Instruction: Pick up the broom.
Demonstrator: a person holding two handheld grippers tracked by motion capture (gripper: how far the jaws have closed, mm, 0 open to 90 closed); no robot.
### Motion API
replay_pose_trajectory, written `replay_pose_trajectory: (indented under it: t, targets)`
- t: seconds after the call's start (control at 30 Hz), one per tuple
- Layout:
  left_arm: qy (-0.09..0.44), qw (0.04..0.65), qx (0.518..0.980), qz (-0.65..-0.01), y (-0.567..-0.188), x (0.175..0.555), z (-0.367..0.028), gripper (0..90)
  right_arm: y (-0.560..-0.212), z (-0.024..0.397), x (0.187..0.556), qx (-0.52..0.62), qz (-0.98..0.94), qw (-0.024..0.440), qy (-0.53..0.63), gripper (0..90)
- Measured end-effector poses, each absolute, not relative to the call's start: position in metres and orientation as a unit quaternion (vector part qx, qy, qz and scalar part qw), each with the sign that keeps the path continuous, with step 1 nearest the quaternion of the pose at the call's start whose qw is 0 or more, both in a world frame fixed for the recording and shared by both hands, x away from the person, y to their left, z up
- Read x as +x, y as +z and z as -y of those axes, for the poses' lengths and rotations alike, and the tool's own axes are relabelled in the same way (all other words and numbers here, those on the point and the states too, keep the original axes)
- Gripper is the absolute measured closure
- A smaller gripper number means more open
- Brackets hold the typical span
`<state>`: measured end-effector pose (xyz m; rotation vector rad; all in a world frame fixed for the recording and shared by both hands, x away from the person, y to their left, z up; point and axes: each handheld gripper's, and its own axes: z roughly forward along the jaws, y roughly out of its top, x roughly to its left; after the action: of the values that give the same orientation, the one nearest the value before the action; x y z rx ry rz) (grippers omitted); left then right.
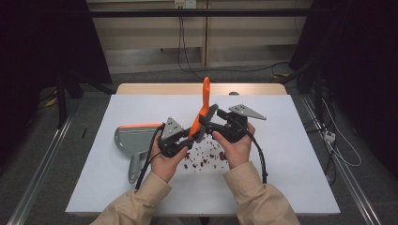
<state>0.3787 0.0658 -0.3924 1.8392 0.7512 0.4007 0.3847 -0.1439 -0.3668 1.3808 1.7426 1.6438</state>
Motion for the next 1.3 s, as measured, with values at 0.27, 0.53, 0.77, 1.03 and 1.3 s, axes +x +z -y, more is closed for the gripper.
replay_pose_trajectory:
  t: [0.27, 0.53, 0.77, 1.03, 1.3]
  targets:
    - [0.176, 0.534, 0.765, -0.315, -0.392, 0.375, -0.064, 70.9, -0.372, 0.128, 0.389, 0.499, -0.627, 0.187, 0.568, 20.8]
    - [0.199, 0.543, 0.763, -0.290, -0.387, 0.364, -0.059, 69.5, -0.374, 0.121, 0.392, 0.519, -0.618, 0.185, 0.561, 27.6]
    - [0.207, 0.537, 0.767, -0.284, -0.387, 0.362, -0.053, 65.7, -0.370, 0.123, 0.388, 0.539, -0.601, 0.149, 0.571, 48.9]
    - [0.188, 0.540, 0.767, -0.292, -0.389, 0.367, -0.054, 60.5, -0.363, 0.126, 0.388, 0.531, -0.599, 0.153, 0.579, 70.6]
    - [0.163, 0.535, 0.772, -0.303, -0.388, 0.374, -0.066, 36.0, -0.359, 0.154, 0.391, 0.521, -0.618, 0.167, 0.565, 70.7]
